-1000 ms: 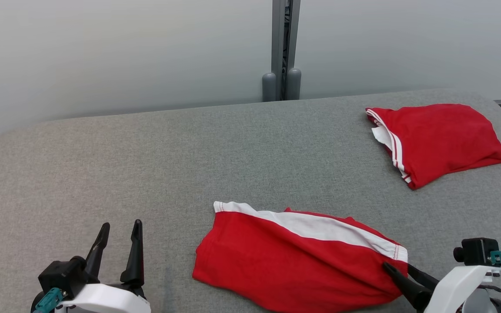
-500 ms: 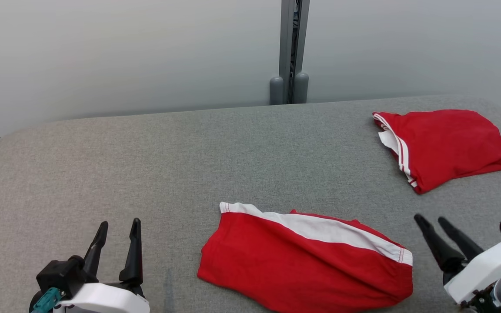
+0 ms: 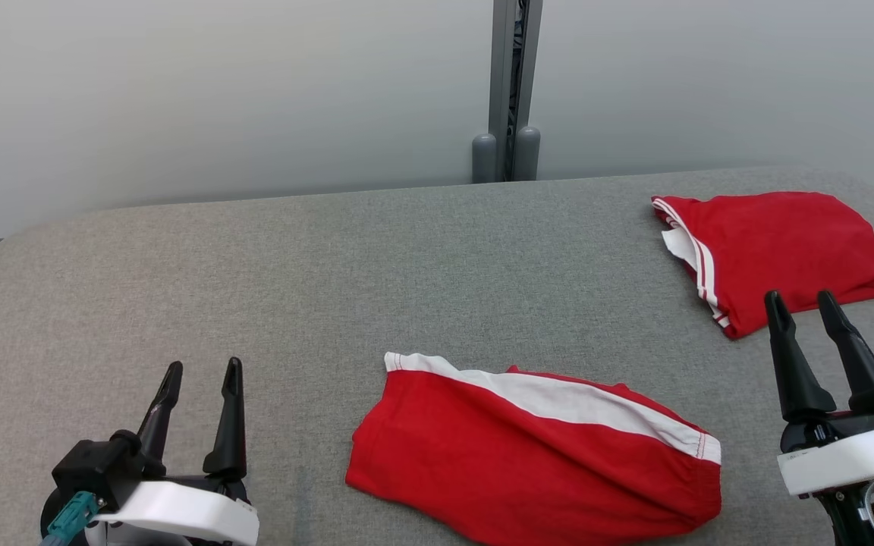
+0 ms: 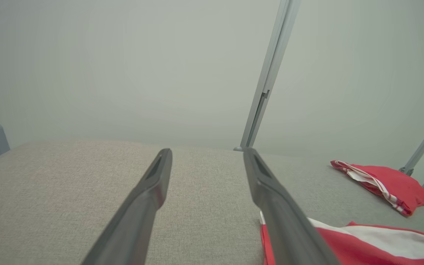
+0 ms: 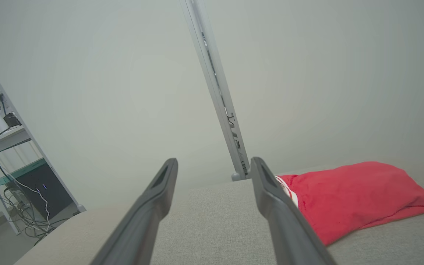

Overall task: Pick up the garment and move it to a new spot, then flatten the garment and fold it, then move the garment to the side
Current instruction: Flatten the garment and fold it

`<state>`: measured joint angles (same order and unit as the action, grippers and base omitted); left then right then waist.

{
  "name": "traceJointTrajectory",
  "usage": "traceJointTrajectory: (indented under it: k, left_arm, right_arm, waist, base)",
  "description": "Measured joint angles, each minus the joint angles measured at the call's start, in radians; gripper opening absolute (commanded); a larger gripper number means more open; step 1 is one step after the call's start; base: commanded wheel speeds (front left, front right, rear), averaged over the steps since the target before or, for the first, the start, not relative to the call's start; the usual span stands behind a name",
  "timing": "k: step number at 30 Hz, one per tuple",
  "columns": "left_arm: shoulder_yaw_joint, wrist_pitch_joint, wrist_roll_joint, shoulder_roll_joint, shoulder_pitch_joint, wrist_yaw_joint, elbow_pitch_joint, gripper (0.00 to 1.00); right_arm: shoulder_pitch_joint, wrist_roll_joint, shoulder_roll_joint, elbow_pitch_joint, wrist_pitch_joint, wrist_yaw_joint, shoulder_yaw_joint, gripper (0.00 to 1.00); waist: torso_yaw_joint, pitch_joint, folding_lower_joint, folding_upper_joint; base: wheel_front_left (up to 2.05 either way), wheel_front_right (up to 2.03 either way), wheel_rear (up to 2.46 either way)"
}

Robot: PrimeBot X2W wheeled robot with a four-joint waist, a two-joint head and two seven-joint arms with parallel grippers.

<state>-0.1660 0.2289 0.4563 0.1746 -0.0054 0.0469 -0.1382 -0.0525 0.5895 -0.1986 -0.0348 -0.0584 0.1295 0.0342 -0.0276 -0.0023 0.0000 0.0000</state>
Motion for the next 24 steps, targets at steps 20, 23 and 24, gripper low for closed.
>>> traceJointTrajectory:
  k: [20,23,24]
  left_arm:
    - [0.008,0.029,-0.025,-0.034,0.026,0.006,-0.018,1.0]
    - [0.016,0.031,-0.031,-0.036,0.026,0.004,-0.026,1.0]
    - [0.018,0.031,-0.035,-0.038,0.026,0.002,-0.027,1.0]
  right_arm:
    - [-0.02,-0.213,-0.017,0.176,-0.202,0.0,0.038,1.0]
    - [-0.021,-0.22,-0.015,0.163,-0.202,0.0,0.046,1.0]
    - [-0.021,-0.219,-0.015,0.16,-0.202,0.0,0.046,1.0]
  waist:
    - [0.007,0.0,0.0,0.0]
    - [0.009,0.001,0.0,0.0]
    - [0.01,0.001,0.0,0.0]
  base:
    - [0.0,0.0,0.0]
    - [0.0,0.0,0.0]
    - [0.0,0.0,0.0]
